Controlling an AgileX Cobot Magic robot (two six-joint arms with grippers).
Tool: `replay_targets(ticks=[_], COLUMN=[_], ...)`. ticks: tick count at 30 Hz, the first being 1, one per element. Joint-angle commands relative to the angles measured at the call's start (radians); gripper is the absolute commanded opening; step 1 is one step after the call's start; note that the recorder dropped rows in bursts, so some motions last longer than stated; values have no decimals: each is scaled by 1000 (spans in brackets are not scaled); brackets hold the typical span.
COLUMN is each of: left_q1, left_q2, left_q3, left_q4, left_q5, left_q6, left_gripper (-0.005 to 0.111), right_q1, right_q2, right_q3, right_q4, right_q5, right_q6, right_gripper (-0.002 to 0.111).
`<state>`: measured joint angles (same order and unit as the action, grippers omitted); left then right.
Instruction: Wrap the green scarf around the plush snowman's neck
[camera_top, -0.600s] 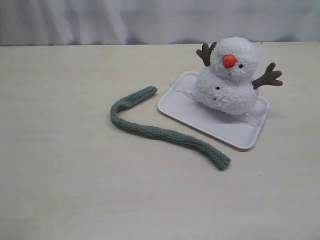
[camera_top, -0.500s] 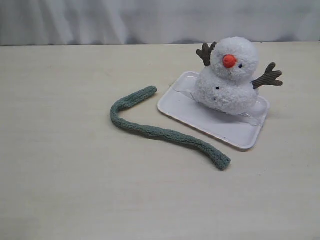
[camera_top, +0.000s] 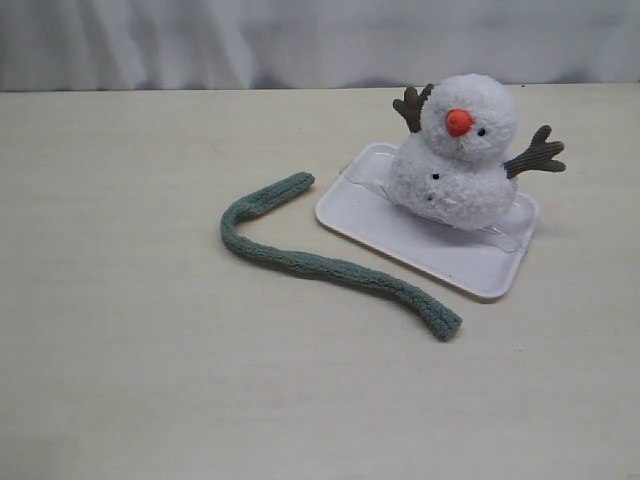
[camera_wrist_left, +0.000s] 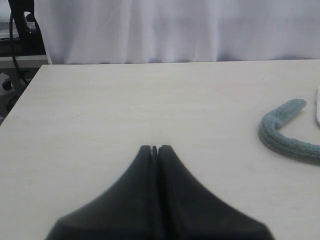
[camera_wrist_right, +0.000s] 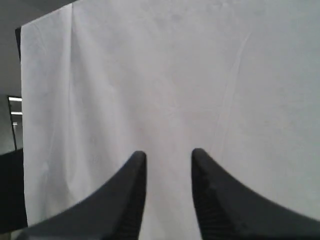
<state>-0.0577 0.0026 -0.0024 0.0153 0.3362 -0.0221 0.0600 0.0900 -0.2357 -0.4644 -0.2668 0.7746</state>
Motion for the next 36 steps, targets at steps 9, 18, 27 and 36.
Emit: replay_targets(ticks=[9,18,27,36], left_q1=[3,3,3,3], left_q2=[-3,-3,-3,-3], left_q3=[2,2,2,2], left_q4=[-2,-2,-2,-2], left_q5=[-13,-13,-13,-13], left_q6=[-6,-6,-6,-6], left_gripper=[0,0,0,0], right_q1=[0,0,136,524], right_q2=[742,1042,1199,1194], right_q3=[-401,-660,-816,-699], right_q4=[-1280,-1276,-1280,-1143], right_q5=[162,-344,-601,1097], right_q6=[989,975,719,294], right_gripper=[62,62,54,54])
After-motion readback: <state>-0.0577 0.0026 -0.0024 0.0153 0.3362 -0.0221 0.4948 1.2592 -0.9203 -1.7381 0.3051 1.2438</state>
